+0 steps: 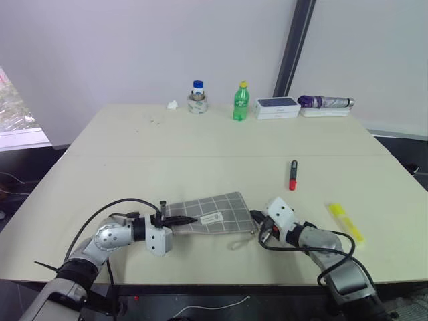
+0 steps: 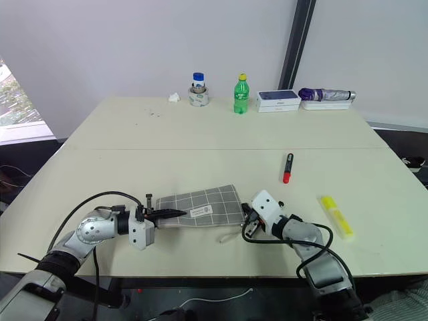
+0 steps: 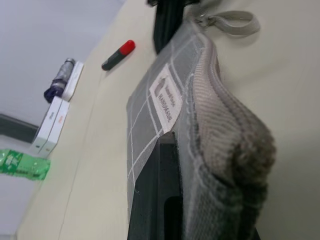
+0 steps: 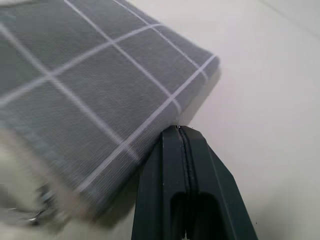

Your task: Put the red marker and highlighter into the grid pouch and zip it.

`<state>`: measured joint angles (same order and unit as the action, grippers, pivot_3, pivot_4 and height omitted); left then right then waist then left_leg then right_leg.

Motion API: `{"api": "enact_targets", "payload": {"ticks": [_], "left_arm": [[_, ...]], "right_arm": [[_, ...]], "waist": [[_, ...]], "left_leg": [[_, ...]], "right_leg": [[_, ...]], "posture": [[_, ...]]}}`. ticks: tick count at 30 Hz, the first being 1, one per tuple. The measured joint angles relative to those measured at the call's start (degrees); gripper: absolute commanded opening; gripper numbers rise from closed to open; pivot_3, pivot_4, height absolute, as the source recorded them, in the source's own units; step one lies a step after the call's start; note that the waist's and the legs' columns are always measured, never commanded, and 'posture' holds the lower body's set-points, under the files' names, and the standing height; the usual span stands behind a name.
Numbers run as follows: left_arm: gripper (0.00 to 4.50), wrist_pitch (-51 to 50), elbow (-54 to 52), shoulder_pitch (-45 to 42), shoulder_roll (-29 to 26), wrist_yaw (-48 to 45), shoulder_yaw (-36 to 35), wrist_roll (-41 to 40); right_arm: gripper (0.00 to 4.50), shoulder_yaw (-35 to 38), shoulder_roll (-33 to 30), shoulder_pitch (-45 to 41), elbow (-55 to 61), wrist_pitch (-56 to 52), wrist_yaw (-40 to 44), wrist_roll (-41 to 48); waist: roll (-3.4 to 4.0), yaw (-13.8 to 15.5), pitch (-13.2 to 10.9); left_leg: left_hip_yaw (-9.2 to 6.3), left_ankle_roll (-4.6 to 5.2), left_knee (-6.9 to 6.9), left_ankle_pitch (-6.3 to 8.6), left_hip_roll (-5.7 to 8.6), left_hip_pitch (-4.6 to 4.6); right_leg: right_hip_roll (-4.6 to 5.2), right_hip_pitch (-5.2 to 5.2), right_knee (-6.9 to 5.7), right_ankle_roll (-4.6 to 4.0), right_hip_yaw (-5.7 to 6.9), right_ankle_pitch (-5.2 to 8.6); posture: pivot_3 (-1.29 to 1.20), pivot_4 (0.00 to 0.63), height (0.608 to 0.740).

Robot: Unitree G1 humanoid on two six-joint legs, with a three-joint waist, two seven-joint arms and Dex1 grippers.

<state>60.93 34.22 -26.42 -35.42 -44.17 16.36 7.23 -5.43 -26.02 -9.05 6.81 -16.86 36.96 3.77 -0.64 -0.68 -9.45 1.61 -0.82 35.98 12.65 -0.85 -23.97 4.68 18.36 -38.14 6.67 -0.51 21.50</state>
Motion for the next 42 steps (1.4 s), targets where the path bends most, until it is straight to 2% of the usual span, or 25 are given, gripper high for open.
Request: {"api": "enact_targets", "payload": {"ticks": [2, 5, 9, 14, 17, 19, 21, 24, 27, 31, 38, 41, 42], "left_arm": [[0.0, -2.7, -0.9, 0.6, 1.2, 0.5, -0.3, -1.4], [0.0, -6.3, -1.3, 1.0, 2.5, 0.9, -0.8, -3.1], [0.0, -9.3, -1.6, 0.9, 3.6, 0.9, -1.5, -4.0], [0.0, -15.9, -4.1, 0.7, 5.3, 0.3, -3.3, -9.1], [0.0, -17.2, -4.1, -0.1, 5.6, 0.5, -4.5, -9.7], [0.0, -16.8, -4.2, -0.4, 6.4, 1.1, -4.6, -9.0], [0.0, -16.5, -4.6, -0.3, 7.1, 1.5, -4.4, -8.1], [0.0, -16.5, -5.9, 0.0, 7.0, 1.3, -4.1, -6.7], [0.0, -16.6, -7.7, 0.0, 7.0, 1.1, -3.8, -5.9], [0.0, -17.0, -9.0, -0.2, 7.0, 0.8, -3.8, -5.5], [0.0, -17.9, -11.4, -0.3, 7.4, 0.5, -3.8, -5.5], [0.0, -17.9, -11.9, -0.3, 7.4, 0.5, -3.8, -5.5], [0.0, -18.1, -12.0, -0.3, 7.4, 0.5, -3.8, -5.5]], "right_arm": [[0.86, 2.4, -1.7, 0.8, 1.4, -1.3, 1.4, 2.6], [2.37, 6.3, -4.5, 1.5, 3.3, -2.5, 2.9, 5.6], [4.41, 8.8, -4.8, 2.1, 4.4, -3.7, 2.8, 7.4], [4.46, 13.1, -4.7, 4.0, 11.3, -11.6, 4.1, 17.4], [4.46, 15.9, 0.5, 4.0, 16.2, -17.4, 0.9, 26.0], [4.46, 13.7, 4.8, 4.1, 19.6, -21.0, -2.8, 28.9], [4.46, 10.0, 5.8, 4.2, 20.4, -22.3, -5.8, 27.9], [4.46, 10.5, 10.7, 1.7, 16.2, -21.8, -12.9, 25.5], [4.46, 10.3, 11.2, 0.7, 14.4, -20.8, -16.1, 22.9], [4.46, 9.8, 9.0, 1.1, 13.2, -19.5, -16.2, 19.9], [4.46, 8.1, 9.5, 1.2, 11.4, -18.4, -14.5, 19.6], [3.64, 8.0, 11.0, -0.1, 10.4, -18.0, -14.7, 19.6], [3.21, 7.6, 11.0, -0.7, 10.2, -17.9, -14.7, 19.5]], "waist": [[0.03, 0.2, 0.0], [0.01, 0.2, 0.0], [0.01, 0.0, 0.0], [0.0, 0.0, 0.0], [-0.02, 0.0, -0.1], [-0.01, -0.2, -0.1], [-0.03, -0.1, -0.1], [-0.05, 0.1, -0.1], [-0.05, 0.1, -0.1], [-0.05, 0.0, -0.1], [-0.05, -0.1, -0.1], [-0.05, -0.1, -0.1], [-0.05, -0.1, -0.1]], "left_leg": [[-0.01, 0.0, 0.05, 0.0, 0.03, -0.06], [-0.04, 0.01, 0.05, 0.0, 0.01, -0.08], [-0.04, 0.0, 0.03, 0.0, -0.01, -0.15], [-0.06, 0.0, 0.08, 0.0, -0.02, -0.41], [-0.1, 0.0, 0.06, 0.0, -0.04, -0.4], [-0.09, 0.0, 0.04, 0.0, -0.04, -0.41], [-0.07, 0.0, 0.06, 0.0, 0.0, -0.45], [-0.07, -0.01, 0.08, -0.01, 0.02, -0.45], [-0.07, -0.01, 0.05, -0.01, 0.03, -0.48], [-0.04, -0.01, 0.01, -0.01, 0.02, -0.5], [-0.04, -0.01, 0.02, -0.01, 0.0, -0.5], [-0.04, -0.01, 0.03, -0.01, 0.0, -0.5], [-0.04, -0.01, 0.03, -0.01, 0.0, -0.49]], "right_leg": [[0.03, 0.01, 0.0, 0.0, 0.01, 0.0], [0.01, 0.02, 0.0, 0.0, 0.02, 0.0], [-0.02, 0.11, 0.0, 0.0, 0.01, 0.0], [-0.03, 0.3, -0.01, 0.0, 0.02, 0.0], [-0.03, 0.3, -0.01, 0.0, 0.04, 0.0], [-0.05, 0.33, -0.02, 0.0, 0.03, 0.0], [-0.03, 0.37, -0.01, 0.0, 0.02, 0.0], [-0.02, 0.38, -0.05, 0.0, 0.03, -0.01], [-0.01, 0.4, -0.01, 0.01, 0.03, 0.0], [-0.05, 0.47, -0.02, 0.01, 0.01, 0.0], [-0.07, 0.47, -0.03, 0.01, 0.0, 0.0], [-0.07, 0.46, -0.03, 0.01, 0.0, -0.01], [-0.06, 0.46, -0.03, 0.01, 0.0, 0.0]], "posture": [[0.0, 0.15, 0.74], [0.0, 0.15, 0.74], [0.0, 0.15, 0.74], [0.0, 0.15, 0.74], [0.0, 0.15, 0.74], [0.0, 0.15, 0.74], [0.0, 0.15, 0.74], [0.0, 0.15, 0.74], [0.0, 0.15, 0.74], [0.0, 0.15, 0.74], [0.0, 0.15, 0.74], [0.0, 0.15, 0.74], [0.0, 0.15, 0.74]]}}
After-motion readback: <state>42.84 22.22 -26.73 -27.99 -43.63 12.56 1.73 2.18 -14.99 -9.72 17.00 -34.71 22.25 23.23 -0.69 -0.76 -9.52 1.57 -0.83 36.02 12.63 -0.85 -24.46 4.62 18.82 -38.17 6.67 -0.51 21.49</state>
